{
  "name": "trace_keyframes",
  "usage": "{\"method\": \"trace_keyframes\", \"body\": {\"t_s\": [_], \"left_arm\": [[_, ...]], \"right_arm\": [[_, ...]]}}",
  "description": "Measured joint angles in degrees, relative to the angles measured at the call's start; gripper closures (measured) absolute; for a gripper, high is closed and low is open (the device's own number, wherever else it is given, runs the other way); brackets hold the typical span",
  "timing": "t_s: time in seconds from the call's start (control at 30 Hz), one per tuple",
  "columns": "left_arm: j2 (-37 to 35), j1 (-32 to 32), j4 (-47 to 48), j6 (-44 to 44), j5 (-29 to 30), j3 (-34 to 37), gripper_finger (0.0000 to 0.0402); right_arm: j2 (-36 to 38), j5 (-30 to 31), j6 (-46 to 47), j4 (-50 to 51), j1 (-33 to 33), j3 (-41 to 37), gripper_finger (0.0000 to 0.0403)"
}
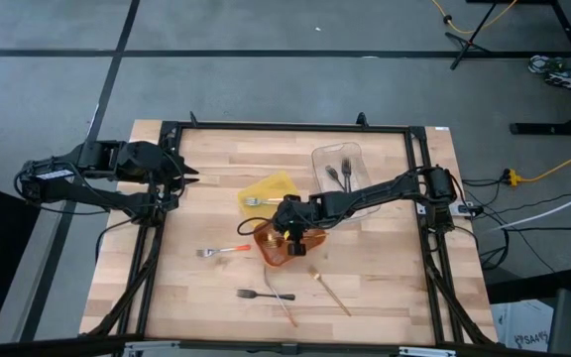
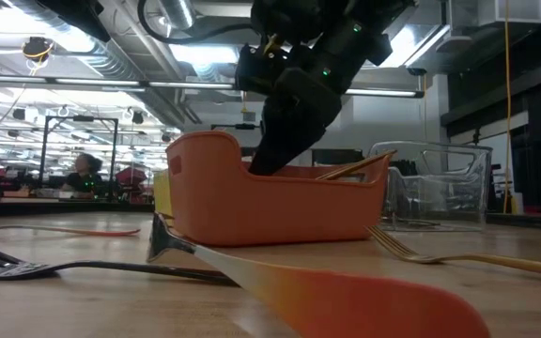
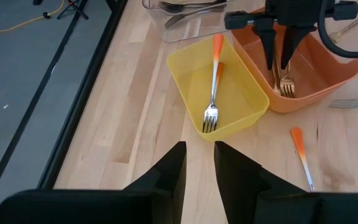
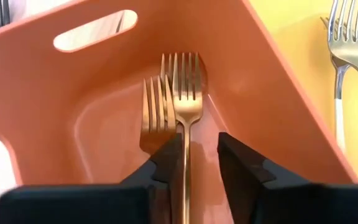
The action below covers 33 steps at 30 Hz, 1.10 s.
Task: Sort silverware by color (type)
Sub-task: Put the orange fork into the yellow bin
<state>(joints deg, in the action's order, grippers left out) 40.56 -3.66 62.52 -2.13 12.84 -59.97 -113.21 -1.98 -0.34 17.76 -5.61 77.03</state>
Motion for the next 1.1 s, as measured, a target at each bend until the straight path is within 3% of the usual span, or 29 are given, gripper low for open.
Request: {"method": "trace_keyframes", "body": {"t_s": [0.53, 0.77, 1.1], "left_arm": [[-0.01, -0.01, 0.00, 0.69, -0.32, -0.01, 0.0324], [0.00, 0.00, -0.02, 8.26, -0.48, -0.01, 0.0324], [0.42, -0.02, -0.09, 9.70, -3.83, -0.01, 0.0324]], "right_arm": [[0.01, 0.00, 0.04, -0.16, 0.00, 0.00, 0.0299], [0.02, 0.00, 0.07, -0.18, 0.00, 0.04, 0.0299], [0.07, 0.02, 1.53, 4.20, 0.00, 9.62, 0.0299]]}}
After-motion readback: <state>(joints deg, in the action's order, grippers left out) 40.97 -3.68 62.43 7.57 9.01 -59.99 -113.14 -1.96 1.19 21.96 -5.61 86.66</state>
